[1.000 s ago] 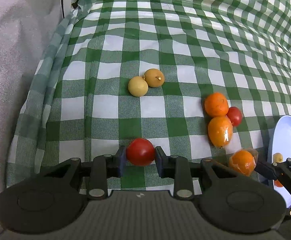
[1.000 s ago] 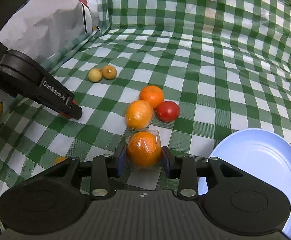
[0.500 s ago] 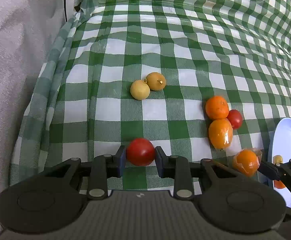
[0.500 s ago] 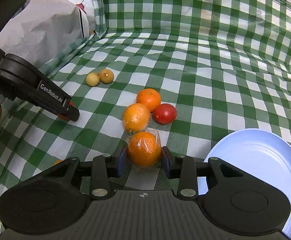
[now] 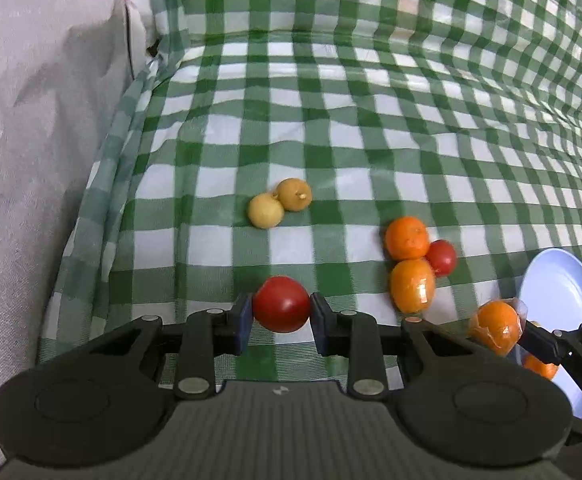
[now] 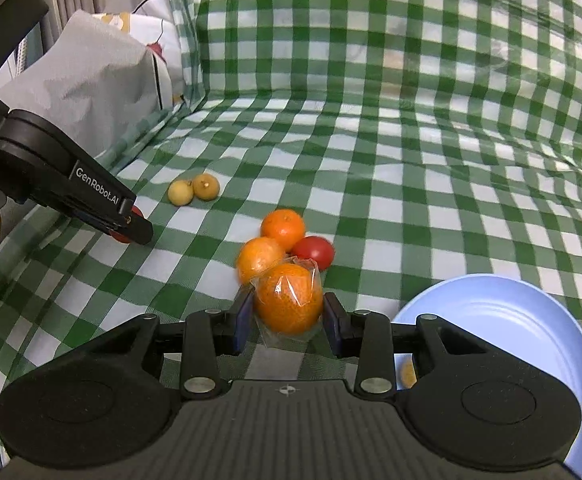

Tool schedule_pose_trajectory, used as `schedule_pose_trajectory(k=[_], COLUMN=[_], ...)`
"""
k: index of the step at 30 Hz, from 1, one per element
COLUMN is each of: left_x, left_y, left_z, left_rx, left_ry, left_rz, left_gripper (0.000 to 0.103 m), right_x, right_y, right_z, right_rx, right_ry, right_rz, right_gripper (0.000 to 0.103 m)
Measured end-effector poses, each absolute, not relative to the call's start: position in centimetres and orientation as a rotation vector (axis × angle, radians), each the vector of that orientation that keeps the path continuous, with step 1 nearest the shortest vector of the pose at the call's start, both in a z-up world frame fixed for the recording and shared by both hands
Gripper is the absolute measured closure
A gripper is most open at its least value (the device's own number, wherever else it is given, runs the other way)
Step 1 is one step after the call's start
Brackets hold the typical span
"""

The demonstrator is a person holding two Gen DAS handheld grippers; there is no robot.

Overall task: Organize fruits
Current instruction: 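Lift the red tomato with the left tool while the right tool carries the bagged orange over the plate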

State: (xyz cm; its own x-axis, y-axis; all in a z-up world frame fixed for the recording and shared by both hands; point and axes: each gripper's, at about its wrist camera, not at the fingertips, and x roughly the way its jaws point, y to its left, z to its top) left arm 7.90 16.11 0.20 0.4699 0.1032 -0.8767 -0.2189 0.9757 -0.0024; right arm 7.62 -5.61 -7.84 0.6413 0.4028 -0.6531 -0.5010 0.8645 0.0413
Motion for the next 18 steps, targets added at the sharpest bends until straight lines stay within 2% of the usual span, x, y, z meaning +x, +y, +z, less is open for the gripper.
schedule_pose_trajectory(k=[18], left_x=[8.0], left_y=[7.4], left_z=[2.8], left_rx=[-0.087], left_ry=[0.988], left_rz=[0.056], left_gripper=[0.069], right_x=[6.1], right_y=[-12.6], right_z=[-2.3], right_rx=[-0.179], right_ry=[0.578], right_rz=[0.431], right_gripper=[0.064])
